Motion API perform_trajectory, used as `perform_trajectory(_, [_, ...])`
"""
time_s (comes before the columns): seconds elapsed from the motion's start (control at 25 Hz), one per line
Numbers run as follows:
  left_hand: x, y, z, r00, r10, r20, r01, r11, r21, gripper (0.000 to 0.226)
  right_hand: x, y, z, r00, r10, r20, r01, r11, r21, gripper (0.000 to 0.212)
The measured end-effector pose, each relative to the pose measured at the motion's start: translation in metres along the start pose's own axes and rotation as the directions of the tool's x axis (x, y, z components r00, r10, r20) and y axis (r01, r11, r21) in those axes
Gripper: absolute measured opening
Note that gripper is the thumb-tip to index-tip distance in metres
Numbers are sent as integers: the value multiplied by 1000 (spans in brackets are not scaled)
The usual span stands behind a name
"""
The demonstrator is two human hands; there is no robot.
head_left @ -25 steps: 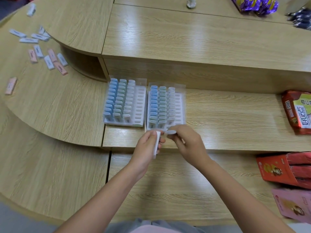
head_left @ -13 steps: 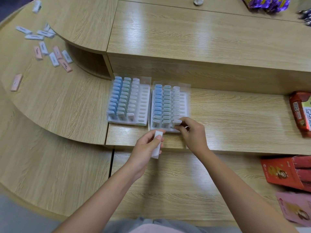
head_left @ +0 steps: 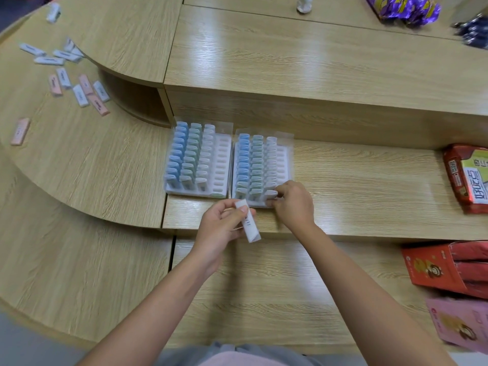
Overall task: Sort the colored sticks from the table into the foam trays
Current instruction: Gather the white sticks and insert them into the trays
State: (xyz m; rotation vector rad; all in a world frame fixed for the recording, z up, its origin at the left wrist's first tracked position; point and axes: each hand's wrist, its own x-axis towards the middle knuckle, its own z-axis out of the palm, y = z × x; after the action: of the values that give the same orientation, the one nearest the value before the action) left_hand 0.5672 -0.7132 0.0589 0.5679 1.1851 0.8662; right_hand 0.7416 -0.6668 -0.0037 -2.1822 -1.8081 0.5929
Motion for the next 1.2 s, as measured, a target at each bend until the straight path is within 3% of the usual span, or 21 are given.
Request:
perform_trajectory(0.12, [-1, 2, -2, 999, 46, -11, -46, 999, 18, 15, -16, 1, -13, 998, -46, -49, 50, 996, 80, 23])
perform_trajectory(0.2, [-1, 3, -6, 997, 71, -39, -73, 996, -41, 17, -39, -7, -26, 985, -56, -162, 98, 959, 264, 31])
perform_trajectory(0.24, [-1, 3, -8, 995, 84, -62, -90, 991, -98, 17, -51, -15, -32, 985, -42, -166, 107, 908, 404, 35])
perform_trajectory(0.36, [-1, 1, -9, 985, 131, -116, -157, 955, -253, 13, -75, -48, -47, 999, -18, 35, -16, 632, 775, 24])
perform_trajectory(0.52, [2, 8, -7, 979, 156, -134, -195, 909, -369, 22, -68, -78, -59, 998, -47, 47, -14, 538, 843, 7])
perform_trajectory(0.68, [4, 22, -14, 986, 139, -96, -160, 953, -257, 19, -37, -94, -64, 987, -125, -103, 162, 714, 681, 24])
perform_trajectory(0.88, [6, 13, -45, 998, 5, -66, 2, 994, 112, 15, 44, -113, -71, 888, -306, -342, 424, 834, 354, 17])
perform_trajectory(1.0, [1, -3, -64, 995, -39, -96, 60, 970, 234, 15, 85, -117, -52, 854, -430, -294, 489, 855, 172, 19])
perform_trajectory(1.2, [1, -17, -91, 986, -83, -144, 119, 957, 266, 15, 123, -112, -20, 813, -539, -222, 546, 837, -35, 3])
